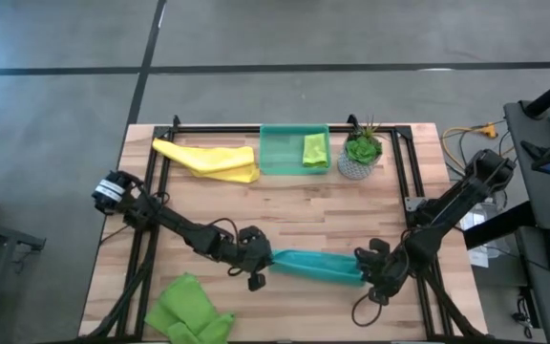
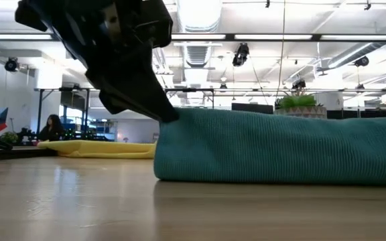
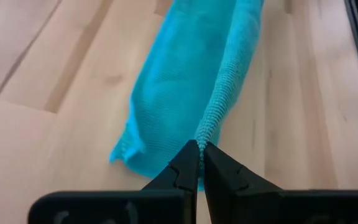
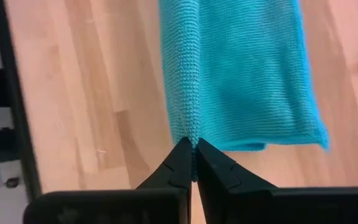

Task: Fold microfiber towels
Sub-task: Fold the blue microfiber cloth

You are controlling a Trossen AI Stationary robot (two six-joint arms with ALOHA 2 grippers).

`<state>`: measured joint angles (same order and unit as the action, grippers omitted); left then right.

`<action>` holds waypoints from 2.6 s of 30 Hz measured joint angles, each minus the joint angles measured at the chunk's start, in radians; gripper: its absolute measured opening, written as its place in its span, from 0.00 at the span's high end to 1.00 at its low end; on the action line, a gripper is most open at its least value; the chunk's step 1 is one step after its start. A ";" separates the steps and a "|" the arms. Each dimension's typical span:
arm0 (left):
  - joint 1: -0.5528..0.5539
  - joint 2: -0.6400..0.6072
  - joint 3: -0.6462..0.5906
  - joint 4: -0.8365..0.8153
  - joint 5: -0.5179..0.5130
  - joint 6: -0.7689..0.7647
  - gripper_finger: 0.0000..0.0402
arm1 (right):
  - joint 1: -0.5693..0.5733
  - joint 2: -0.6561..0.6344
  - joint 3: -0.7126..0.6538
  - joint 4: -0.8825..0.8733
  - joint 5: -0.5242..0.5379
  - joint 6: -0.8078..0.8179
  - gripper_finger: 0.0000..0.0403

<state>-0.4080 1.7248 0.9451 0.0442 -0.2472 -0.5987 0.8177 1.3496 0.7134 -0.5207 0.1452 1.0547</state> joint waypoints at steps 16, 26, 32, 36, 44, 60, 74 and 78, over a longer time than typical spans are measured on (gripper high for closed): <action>0.020 0.000 -0.003 -0.009 -0.046 0.002 1.00 | -0.013 -0.002 -0.001 -0.086 0.064 0.079 0.98; 0.039 0.001 -0.014 -0.010 -0.083 0.002 1.00 | -0.065 -0.001 -0.001 -0.173 0.068 0.094 0.98; 0.070 0.019 -0.020 -0.018 -0.086 0.002 1.00 | -0.089 0.000 -0.005 -0.189 0.068 0.093 0.98; 0.086 0.041 -0.015 -0.017 -0.086 -0.011 1.00 | -0.099 0.001 -0.008 -0.190 0.062 0.085 0.98; 0.107 0.052 -0.015 -0.018 -0.092 -0.076 0.93 | -0.103 -0.002 -0.011 -0.314 0.052 0.144 0.93; 0.138 0.042 -0.009 0.292 0.041 0.257 0.62 | -0.084 -0.262 -0.013 -0.244 0.239 0.032 0.66; 0.169 0.204 0.040 0.235 0.116 0.395 0.67 | -0.083 -0.227 -0.015 -0.171 0.240 0.052 0.69; 0.148 0.210 0.038 0.177 0.157 0.395 0.70 | -0.083 -0.227 -0.015 -0.170 0.241 0.043 0.69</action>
<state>-0.2601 1.9345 0.9833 0.2209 -0.0905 -0.2040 0.7348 1.1221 0.6987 -0.6904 0.3859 1.0977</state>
